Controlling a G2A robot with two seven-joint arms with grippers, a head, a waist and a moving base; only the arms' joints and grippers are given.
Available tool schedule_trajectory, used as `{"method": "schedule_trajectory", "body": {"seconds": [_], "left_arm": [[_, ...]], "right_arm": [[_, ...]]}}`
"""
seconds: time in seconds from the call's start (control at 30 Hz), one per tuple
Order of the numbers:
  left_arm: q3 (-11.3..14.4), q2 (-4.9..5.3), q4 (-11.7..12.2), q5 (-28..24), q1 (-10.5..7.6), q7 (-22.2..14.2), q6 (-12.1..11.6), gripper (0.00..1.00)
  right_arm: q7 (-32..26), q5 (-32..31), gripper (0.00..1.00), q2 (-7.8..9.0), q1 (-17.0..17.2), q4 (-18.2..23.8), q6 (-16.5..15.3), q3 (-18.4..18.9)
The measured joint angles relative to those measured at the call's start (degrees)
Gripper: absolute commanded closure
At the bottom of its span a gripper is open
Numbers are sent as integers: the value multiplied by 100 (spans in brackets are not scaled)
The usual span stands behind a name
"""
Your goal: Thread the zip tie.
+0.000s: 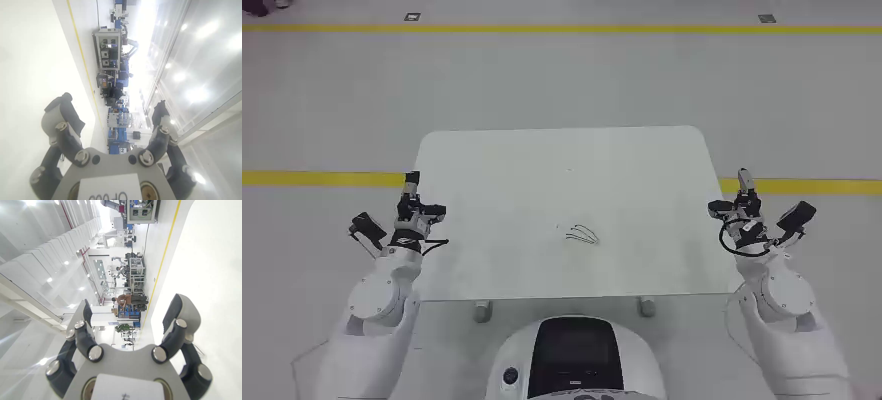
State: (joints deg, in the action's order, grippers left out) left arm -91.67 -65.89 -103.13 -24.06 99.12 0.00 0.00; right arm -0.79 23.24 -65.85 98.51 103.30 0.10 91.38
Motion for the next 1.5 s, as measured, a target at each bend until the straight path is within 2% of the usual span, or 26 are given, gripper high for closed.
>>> {"method": "schedule_trajectory", "body": {"seconds": [0.27, 0.47, 0.9, 1.07, 1.3, 1.4, 1.5], "left_arm": [[0, 0, 0, 0, 0, 0, 0, 0], [0, 0, 0, 0, 0, 0, 0, 0], [0, 0, 0, 0, 0, 0, 0, 0], [0, 0, 0, 0, 0, 0, 0, 0], [0, 0, 0, 0, 0, 0, 0, 0], [0, 0, 0, 0, 0, 0, 0, 0], [0, 0, 0, 0, 0, 0, 0, 0]], "right_arm": [[-953, -1096, 0, 44, -585, -115, 135, -312], [-1689, -1837, 0, 46, -1166, -398, 308, -844], [-1789, -1919, 0, 43, -1275, -387, 255, -933], [-2377, -2288, 0, 12, -1981, -671, 391, -1390], [-3174, -2681, 0, -147, -3199, -1507, 833, -2468], [-3325, -2633, 0, -227, -3498, -1839, 777, -2840], [-3323, -2628, 0, -228, -3507, -1853, 767, -2847]]}}
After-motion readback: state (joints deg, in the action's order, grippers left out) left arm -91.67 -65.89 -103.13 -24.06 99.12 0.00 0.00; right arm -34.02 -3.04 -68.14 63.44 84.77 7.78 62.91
